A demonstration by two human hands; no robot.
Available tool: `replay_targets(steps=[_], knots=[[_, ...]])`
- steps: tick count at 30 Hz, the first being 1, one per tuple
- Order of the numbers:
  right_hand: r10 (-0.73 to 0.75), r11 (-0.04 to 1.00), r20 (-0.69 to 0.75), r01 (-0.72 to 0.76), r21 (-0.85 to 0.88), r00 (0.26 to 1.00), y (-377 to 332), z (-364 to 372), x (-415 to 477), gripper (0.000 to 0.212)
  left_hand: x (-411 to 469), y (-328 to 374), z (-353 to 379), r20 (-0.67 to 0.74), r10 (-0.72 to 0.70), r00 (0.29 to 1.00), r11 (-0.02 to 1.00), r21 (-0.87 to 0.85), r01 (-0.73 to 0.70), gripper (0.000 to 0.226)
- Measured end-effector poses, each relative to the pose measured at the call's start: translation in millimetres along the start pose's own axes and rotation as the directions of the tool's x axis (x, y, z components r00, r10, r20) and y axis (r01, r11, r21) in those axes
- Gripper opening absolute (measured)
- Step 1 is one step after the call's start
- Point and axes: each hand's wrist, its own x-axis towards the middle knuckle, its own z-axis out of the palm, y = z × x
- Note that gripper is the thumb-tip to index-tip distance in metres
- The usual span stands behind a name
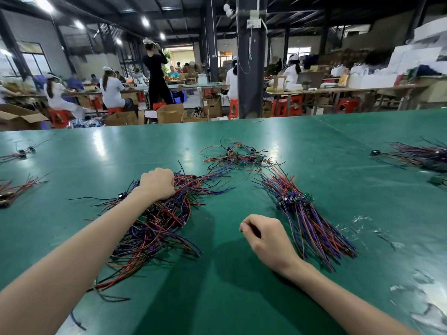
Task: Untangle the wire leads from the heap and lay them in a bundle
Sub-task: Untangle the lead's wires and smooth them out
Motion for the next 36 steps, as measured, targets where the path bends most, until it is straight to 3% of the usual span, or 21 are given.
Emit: replay_targets(steps=[2, 5, 8, 13, 16, 18, 21, 23, 25, 27, 32, 36], knots=[[0.001, 1.000, 0.004, -0.001, 0.004, 1.000, -0.3, -0.1, -0.3, 0.018, 0.5, -1.3, -6.4, -0.030, 0.020, 0.999, 1.000, -0.011, -0.020, 0.011], [0.012, 1.000, 0.003, -0.012, 0.015, 1.000, 0.1, 0.0, -0.2, 0.018, 2.2, -8.9, -18.3, -0.070, 0.013, 0.997, 0.979, -0.202, -0.027, 0.014], [0.028, 0.999, 0.001, -0.028, 0.032, 1.000, 0.4, 0.6, 0.2, 0.019, 1.5, -16.3, -27.5, -0.200, -0.042, 0.979, 0.947, -0.320, -0.025, 0.009], [0.058, 0.996, -0.004, -0.058, 0.063, 0.998, 1.5, 1.6, 0.8, 0.019, -3.0, -17.5, -46.9, -0.447, -0.139, 0.884, 0.872, -0.478, -0.104, 0.010], [0.072, 0.994, -0.012, -0.071, 0.081, 0.997, 2.0, 1.9, 0.8, 0.018, -13.8, -8.0, -59.2, -0.609, -0.173, 0.774, 0.843, -0.498, -0.203, 0.009], [0.080, 0.992, -0.019, -0.078, 0.102, 0.997, 1.8, 2.3, 1.0, 0.018, -23.8, 4.5, -66.3, -0.627, -0.189, 0.755, 0.744, -0.593, -0.307, 0.008], [0.105, 0.983, -0.047, -0.097, 0.157, 0.993, 1.3, 1.8, 1.7, 0.017, -38.6, 28.4, -70.7, -0.477, -0.209, 0.854, 0.441, -0.825, -0.353, 0.003], [0.135, 0.971, -0.093, -0.112, 0.213, 0.986, 1.8, 0.2, 2.5, 0.016, -47.8, 45.4, -67.5, -0.276, -0.166, 0.947, 0.161, -0.955, -0.250, 0.005], [0.156, 0.958, -0.128, -0.119, 0.260, 0.979, 2.0, -2.1, 3.1, 0.015, -56.9, 62.1, -55.1, -0.104, -0.073, 0.992, -0.052, -0.993, -0.107, 0.009], [0.140, 0.959, -0.153, -0.096, 0.265, 0.978, 1.5, -4.0, 3.5, 0.015, -67.1, 78.4, -35.4, -0.043, -0.036, 0.998, -0.146, -0.988, -0.047, 0.009], [0.176, 0.956, -0.223, -0.112, 0.273, 0.959, -1.5, -7.3, 5.1, 0.019, -89.8, 111.9, 14.8, -0.023, -0.126, 0.992, -0.334, -0.940, -0.064, 0.011], [0.325, 0.896, -0.222, -0.224, 0.384, 0.919, -1.2, -12.8, 8.9, 0.022, -95.4, 119.3, 32.3, -0.033, -0.155, 0.987, -0.352, -0.932, -0.087, 0.010]])
